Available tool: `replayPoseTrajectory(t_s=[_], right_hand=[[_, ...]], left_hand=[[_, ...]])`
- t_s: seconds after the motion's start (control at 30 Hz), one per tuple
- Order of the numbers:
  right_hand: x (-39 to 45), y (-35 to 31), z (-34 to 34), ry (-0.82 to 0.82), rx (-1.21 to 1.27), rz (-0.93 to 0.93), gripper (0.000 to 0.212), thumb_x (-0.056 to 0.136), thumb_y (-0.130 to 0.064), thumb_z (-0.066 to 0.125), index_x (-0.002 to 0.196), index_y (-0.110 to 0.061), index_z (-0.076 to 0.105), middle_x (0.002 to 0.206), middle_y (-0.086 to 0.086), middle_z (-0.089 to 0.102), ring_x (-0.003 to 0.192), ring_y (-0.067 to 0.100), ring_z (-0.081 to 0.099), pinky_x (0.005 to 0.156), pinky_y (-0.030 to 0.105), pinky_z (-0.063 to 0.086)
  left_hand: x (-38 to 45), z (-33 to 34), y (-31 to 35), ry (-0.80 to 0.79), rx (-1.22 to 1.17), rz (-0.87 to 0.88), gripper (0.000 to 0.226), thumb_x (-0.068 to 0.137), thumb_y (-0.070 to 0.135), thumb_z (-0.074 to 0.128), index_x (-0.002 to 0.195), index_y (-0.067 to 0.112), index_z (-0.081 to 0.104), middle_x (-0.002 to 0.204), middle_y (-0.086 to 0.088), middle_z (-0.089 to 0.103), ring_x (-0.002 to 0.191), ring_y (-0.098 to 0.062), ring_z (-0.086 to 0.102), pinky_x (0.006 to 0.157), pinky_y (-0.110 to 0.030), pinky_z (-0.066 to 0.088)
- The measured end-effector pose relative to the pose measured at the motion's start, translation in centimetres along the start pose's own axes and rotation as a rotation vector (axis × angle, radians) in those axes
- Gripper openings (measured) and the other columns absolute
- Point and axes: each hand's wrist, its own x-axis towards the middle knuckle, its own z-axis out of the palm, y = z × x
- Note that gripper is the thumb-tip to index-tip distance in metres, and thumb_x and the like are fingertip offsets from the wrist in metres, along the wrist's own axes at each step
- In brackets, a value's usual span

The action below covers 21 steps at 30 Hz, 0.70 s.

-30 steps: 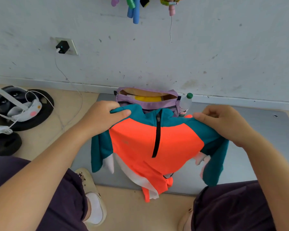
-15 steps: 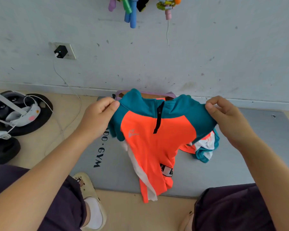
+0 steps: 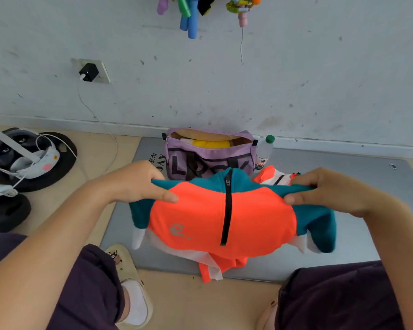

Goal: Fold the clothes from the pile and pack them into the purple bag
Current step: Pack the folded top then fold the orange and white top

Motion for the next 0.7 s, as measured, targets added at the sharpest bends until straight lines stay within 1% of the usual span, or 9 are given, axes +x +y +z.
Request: replayPoseTrajectory(t_s=[0.07,0.13,0.23,0.3,0.37,0.43,0.53,0.6,0.7], right_hand=[[0.0,0.1,0.1,0.056,0.186,-0.089,0.028,0.08,-0.046,0.065,0.078,-0.018,0.069,0.07,-0.001,0.062,0.066,0.011,0.057,0.063,0.022,0.044],[0.4,0.1,0.5,0.099,0.37,-0.151,0.02,0.087,-0.038,0.058,0.086,-0.022,0.069,0.079,0.001,0.068,0.073,0.012,0.063,0.065,0.022,0.05],[1.2,-0.3,1.6,0.195,0.501,-0.13,0.026,0.087,-0.036,0.056,0.1,-0.02,0.072,0.092,0.004,0.073,0.079,0.012,0.066,0.066,0.021,0.053],[1.3,-0.7,1.9,0.202,0.543,-0.058,0.037,0.082,-0.045,0.061,0.106,-0.02,0.073,0.096,0.005,0.075,0.08,0.013,0.067,0.062,0.022,0.054],[0.8,-1.1,1.3,0.099,0.453,-0.019,0.049,0.074,-0.06,0.07,0.103,-0.02,0.074,0.09,0.003,0.076,0.075,0.012,0.068,0.058,0.022,0.052],[0.2,-1.4,0.8,-0.057,0.176,-0.007,0.061,0.062,-0.069,0.072,0.091,-0.015,0.073,0.075,-0.003,0.07,0.066,0.008,0.063,0.059,0.02,0.046],[0.1,-1.0,1.2,-0.186,-0.06,0.079,0.076,0.052,-0.067,0.079,0.074,0.003,0.054,0.065,0.005,0.044,0.061,0.015,0.044,0.062,0.029,0.033],[0.1,-0.9,1.5,-0.159,-0.039,0.066,0.074,0.056,-0.061,0.079,0.073,0.006,0.051,0.065,0.005,0.043,0.06,0.015,0.042,0.061,0.028,0.032],[0.1,-0.8,1.3,-0.103,0.16,-0.023,0.045,0.073,-0.048,0.079,0.076,-0.006,0.067,0.071,0.002,0.064,0.066,0.011,0.059,0.065,0.022,0.047]], left_hand=[[0.3,0.1,-0.4,0.148,-0.122,0.024,0.07,0.053,0.078,0.072,0.059,0.013,0.047,0.058,0.004,0.041,0.055,-0.012,0.038,0.053,-0.025,0.027],[0.4,0.2,-0.4,0.232,-0.315,0.066,0.072,0.058,0.075,0.066,0.08,0.007,0.063,0.072,-0.001,0.056,0.068,-0.013,0.051,0.067,-0.031,0.036],[0.5,0.8,0.2,0.228,-0.582,0.101,0.064,0.066,0.07,0.063,0.101,0.018,0.071,0.092,0.0,0.067,0.085,-0.013,0.058,0.082,-0.037,0.04],[0.6,1.0,0.8,0.26,-0.645,0.101,0.054,0.065,0.071,0.061,0.098,0.03,0.073,0.089,0.006,0.069,0.082,-0.011,0.059,0.079,-0.036,0.04],[0.6,0.7,1.0,0.281,-0.601,0.093,0.056,0.061,0.076,0.063,0.093,0.032,0.073,0.079,0.011,0.067,0.073,-0.009,0.058,0.071,-0.032,0.039],[0.3,0.1,0.9,0.207,-0.363,0.066,0.078,0.05,0.087,0.066,0.084,0.018,0.067,0.066,0.01,0.057,0.062,-0.009,0.05,0.061,-0.029,0.035],[-0.6,-0.1,0.7,-0.186,-0.037,-0.028,0.069,0.043,0.082,0.075,0.072,0.02,0.067,0.059,0.012,0.06,0.051,-0.009,0.05,0.049,-0.02,0.036],[-0.9,0.0,0.5,-0.288,0.011,-0.042,0.056,0.048,0.075,0.078,0.071,0.024,0.072,0.061,0.01,0.065,0.053,-0.008,0.052,0.052,-0.02,0.038],[-0.7,-0.4,-0.3,-0.148,-0.114,-0.012,0.064,0.052,0.072,0.078,0.08,0.014,0.071,0.072,0.003,0.07,0.063,-0.011,0.058,0.066,-0.029,0.043]])
